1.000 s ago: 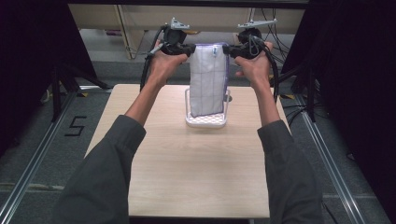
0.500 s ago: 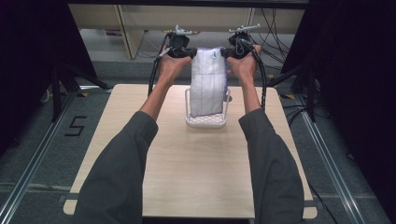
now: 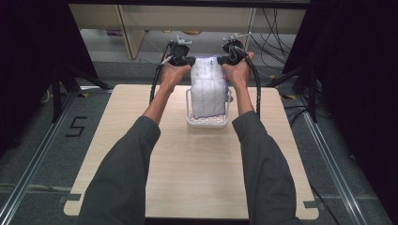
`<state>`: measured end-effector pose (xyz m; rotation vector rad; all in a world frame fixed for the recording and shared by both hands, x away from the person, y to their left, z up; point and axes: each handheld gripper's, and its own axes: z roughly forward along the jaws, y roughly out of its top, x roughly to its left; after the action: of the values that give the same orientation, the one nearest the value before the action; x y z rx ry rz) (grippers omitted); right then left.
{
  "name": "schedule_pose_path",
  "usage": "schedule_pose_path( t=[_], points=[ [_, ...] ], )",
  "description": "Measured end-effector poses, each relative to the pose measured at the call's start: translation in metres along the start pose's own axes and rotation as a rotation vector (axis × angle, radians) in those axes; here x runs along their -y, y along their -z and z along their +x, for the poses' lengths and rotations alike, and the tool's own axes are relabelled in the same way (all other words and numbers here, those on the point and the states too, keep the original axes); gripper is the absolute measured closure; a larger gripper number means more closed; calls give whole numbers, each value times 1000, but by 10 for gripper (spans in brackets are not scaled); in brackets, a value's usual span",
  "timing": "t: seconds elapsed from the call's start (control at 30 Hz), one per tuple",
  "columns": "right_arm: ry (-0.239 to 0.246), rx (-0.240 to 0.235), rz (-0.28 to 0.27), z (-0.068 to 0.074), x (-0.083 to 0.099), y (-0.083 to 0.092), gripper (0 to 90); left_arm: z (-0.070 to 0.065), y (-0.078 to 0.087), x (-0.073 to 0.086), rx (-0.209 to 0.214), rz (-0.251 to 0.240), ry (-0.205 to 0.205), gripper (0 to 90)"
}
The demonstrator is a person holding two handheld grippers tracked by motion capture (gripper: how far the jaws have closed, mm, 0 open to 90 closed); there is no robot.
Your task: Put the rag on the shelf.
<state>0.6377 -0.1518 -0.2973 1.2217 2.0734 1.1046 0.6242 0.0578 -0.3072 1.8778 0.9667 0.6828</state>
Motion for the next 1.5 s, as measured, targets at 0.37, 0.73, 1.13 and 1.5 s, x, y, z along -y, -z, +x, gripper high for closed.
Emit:
schedule_pose_path(
  t=[0.37,0.73,1.13,1.5],
  points=[
    [15,29,97,4,15,-14,717,-1,-3,14,19,61,5,770],
    [25,44,35,0,13,9,623,5,21,24,62,78,57,659],
    [-38,-29,79,-14,30,32,514,8,59,37,121,139,65,454],
    [-18,-109,79,-2,56,68,394,-5,90,65,192,122,65,357]
  ],
)
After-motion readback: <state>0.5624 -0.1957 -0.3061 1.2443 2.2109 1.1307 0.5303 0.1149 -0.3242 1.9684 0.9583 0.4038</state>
